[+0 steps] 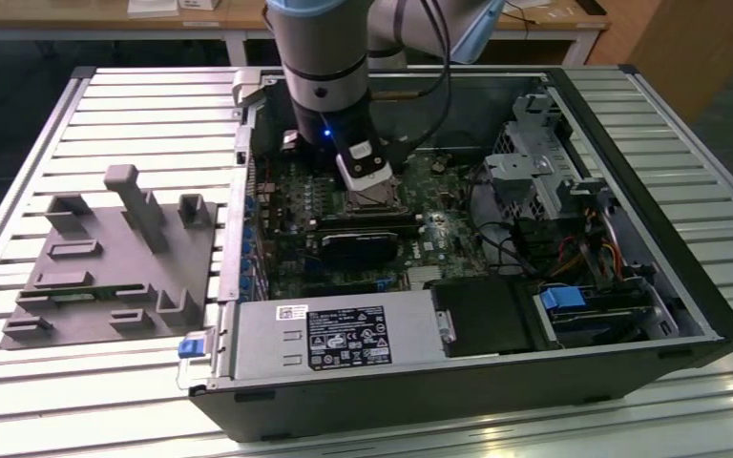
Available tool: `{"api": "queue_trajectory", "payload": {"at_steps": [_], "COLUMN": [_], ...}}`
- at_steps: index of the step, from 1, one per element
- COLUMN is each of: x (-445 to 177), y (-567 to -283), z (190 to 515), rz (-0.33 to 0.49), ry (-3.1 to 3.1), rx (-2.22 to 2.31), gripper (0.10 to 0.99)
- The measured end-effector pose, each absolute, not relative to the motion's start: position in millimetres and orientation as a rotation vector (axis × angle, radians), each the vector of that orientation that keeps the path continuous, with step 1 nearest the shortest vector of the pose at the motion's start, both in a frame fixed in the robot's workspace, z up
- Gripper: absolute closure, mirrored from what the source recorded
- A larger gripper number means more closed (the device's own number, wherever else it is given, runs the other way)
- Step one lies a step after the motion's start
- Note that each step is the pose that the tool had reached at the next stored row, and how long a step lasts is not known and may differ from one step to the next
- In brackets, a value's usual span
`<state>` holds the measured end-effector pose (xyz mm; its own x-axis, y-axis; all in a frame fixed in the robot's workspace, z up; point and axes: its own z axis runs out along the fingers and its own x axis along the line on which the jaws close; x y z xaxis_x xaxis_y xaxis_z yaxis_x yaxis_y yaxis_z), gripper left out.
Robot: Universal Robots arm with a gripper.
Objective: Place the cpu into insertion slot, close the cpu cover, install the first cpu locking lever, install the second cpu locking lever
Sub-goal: 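Install the second cpu locking lever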
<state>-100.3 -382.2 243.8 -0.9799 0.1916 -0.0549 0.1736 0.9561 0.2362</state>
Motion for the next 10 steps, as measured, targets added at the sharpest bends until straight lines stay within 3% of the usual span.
{"api": "queue_trajectory", "payload": {"at_steps": [10], "x": [-89.9], "y": [-382.2], "z": [252.8], "rz": [0.311], "ry": [3.032], "rx": [0.285], "gripper": [0.984]}}
